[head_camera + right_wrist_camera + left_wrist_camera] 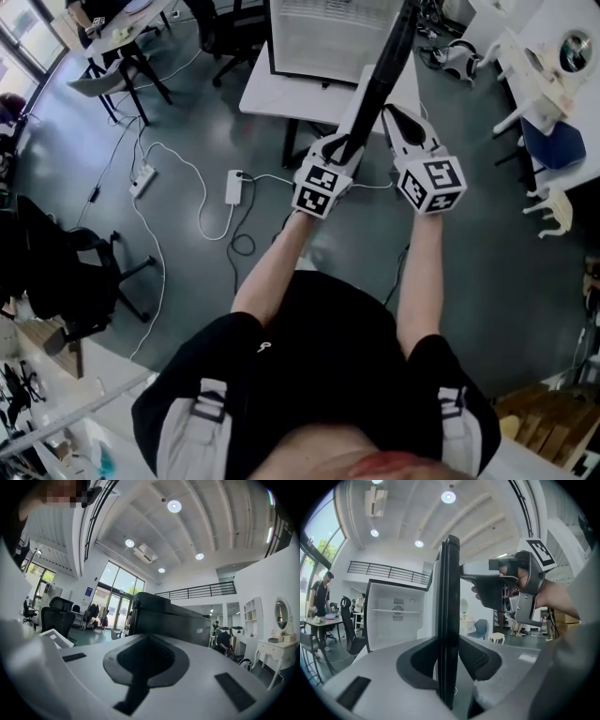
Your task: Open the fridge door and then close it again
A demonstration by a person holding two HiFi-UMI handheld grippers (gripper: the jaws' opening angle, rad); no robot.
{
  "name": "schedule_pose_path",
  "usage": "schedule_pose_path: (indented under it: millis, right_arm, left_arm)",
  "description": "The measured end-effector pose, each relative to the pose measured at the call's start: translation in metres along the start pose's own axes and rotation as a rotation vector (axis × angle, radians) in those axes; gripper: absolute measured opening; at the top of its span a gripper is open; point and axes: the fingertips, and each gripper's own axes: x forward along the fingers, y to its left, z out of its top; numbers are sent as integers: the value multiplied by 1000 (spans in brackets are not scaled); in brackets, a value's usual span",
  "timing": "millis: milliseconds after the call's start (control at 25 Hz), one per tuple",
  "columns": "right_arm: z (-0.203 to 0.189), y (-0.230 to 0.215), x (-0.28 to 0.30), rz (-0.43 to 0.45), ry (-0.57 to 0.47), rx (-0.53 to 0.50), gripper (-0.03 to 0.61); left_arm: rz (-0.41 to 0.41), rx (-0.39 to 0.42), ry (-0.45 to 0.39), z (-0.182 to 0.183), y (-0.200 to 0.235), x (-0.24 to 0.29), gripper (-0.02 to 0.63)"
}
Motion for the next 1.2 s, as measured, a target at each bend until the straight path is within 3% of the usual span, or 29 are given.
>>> schedule_pose_path:
  millis: [400, 520, 800, 1200]
  right_arm:
    - [4, 42, 77, 92, -56, 38, -6]
    - [6, 54, 114, 103, -73, -2, -6]
    - [3, 74, 210, 97, -59, -62, -6]
    - [-1, 52, 331, 4, -50, -56, -6]
  left_arm:
    - [45, -43, -28, 1, 85, -26, 126]
    - [30, -35, -41, 3, 126, -31, 126]
    - [12, -17, -33, 6, 222, -18, 124]
    - [-4, -23, -13, 18, 345, 29, 156]
